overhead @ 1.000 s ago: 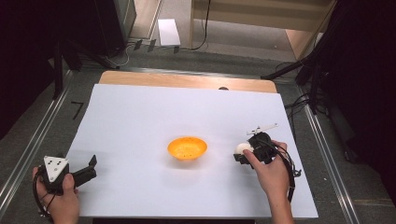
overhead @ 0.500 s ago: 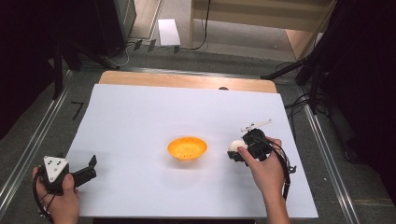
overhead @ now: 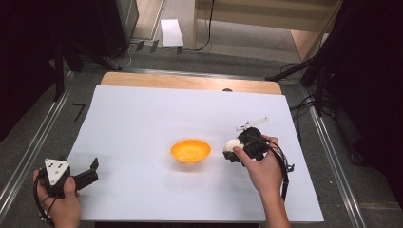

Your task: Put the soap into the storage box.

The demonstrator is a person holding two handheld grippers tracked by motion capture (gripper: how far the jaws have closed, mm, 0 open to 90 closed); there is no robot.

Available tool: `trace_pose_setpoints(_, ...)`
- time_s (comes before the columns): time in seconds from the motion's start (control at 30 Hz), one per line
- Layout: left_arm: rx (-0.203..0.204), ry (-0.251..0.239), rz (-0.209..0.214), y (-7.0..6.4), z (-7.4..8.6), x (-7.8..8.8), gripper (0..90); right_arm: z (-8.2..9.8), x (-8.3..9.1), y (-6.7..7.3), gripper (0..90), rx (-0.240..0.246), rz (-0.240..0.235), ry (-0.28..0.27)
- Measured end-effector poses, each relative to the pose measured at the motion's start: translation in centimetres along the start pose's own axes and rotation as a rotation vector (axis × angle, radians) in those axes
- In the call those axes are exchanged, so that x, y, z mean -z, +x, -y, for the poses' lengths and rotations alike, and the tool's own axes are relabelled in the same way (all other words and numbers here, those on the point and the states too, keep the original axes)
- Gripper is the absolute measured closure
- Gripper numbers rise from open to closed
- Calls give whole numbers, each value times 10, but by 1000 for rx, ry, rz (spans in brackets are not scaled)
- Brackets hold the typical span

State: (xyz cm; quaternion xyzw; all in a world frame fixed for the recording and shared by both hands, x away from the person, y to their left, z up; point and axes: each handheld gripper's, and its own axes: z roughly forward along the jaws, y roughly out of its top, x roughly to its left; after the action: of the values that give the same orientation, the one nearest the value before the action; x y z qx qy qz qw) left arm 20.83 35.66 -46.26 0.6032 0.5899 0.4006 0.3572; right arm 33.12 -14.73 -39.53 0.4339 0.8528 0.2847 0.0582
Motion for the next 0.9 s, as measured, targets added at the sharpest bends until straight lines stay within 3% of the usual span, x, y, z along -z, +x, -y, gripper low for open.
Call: trace_pose_setpoints(0.9,-9,3,-1,-1,0,0,0,-31,-16,36,246,70,-33,11)
